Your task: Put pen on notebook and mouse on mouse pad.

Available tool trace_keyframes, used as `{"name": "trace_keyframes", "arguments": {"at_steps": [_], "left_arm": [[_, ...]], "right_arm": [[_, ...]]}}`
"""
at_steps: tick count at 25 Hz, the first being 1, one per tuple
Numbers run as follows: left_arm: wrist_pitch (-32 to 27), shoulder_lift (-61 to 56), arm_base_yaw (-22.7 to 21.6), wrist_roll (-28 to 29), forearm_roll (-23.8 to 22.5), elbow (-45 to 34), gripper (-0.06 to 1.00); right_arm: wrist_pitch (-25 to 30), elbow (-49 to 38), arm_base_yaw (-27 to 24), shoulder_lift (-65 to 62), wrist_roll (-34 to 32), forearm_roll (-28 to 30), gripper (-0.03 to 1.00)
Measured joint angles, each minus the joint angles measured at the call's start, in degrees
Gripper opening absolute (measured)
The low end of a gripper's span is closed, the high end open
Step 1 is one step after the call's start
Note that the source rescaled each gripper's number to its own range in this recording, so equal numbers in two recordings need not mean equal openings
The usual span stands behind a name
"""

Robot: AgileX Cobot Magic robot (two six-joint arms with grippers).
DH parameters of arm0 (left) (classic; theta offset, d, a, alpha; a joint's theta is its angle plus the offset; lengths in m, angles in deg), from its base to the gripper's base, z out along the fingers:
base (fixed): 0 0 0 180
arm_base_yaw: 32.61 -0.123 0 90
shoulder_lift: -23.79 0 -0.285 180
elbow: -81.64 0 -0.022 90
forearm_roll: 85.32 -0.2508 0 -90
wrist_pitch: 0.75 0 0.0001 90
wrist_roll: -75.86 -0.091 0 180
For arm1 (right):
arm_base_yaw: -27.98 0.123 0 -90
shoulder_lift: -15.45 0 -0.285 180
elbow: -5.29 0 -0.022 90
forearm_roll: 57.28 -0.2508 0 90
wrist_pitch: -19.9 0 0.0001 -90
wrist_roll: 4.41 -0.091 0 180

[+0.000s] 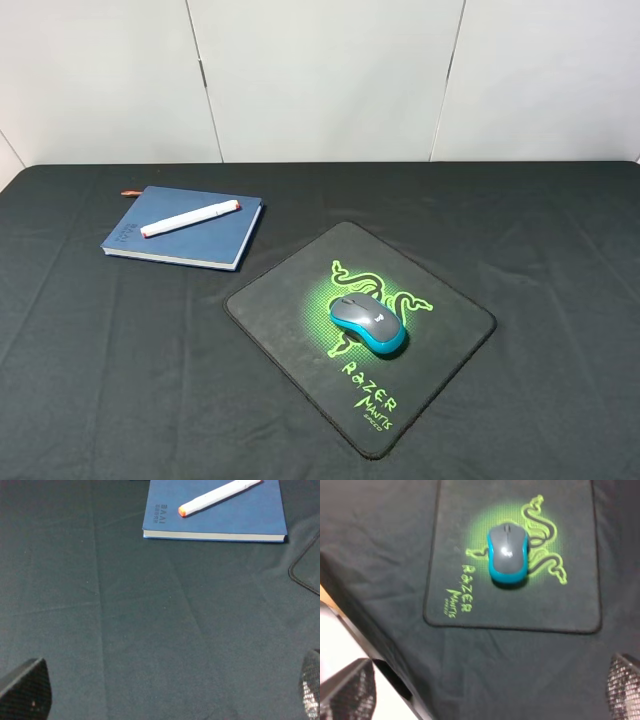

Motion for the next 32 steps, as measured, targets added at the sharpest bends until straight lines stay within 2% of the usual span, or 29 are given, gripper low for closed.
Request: {"name": "trace_keyframes", "arguments": {"at_steps": [8, 11, 15, 18, 27, 32], "left_arm": [[0.0, 0.0, 0.0, 0.0, 0.0, 0.0, 0.98], [0.0, 0.0, 0.0, 0.0, 0.0, 0.0, 0.98], [0.0, 0.0, 0.0, 0.0, 0.0, 0.0, 0.98], [0.0, 0.0, 0.0, 0.0, 0.0, 0.0, 0.98], [-0.1, 0.0, 0.0, 0.0, 0.0, 0.0, 0.98], [-0.1, 0.0, 0.0, 0.0, 0.0, 0.0, 0.98]], "right_arm": [[0.8, 0.0, -0.2, -4.6, -1.9, 2.3, 1.00], [0.8, 0.0, -2.5, -7.2, -2.3, 2.5, 1.00], [-0.3, 0.0, -10.5, -12.0, -2.3, 2.7, 1.00], [-3.2, -1.2, -16.4, -16.4, -2.3, 2.9, 1.00], [-9.6, -14.2, -32.5, -32.1, -2.3, 3.0, 1.00], [-11.1, -17.9, -37.8, -34.4, -2.3, 2.7, 1.00]]}}
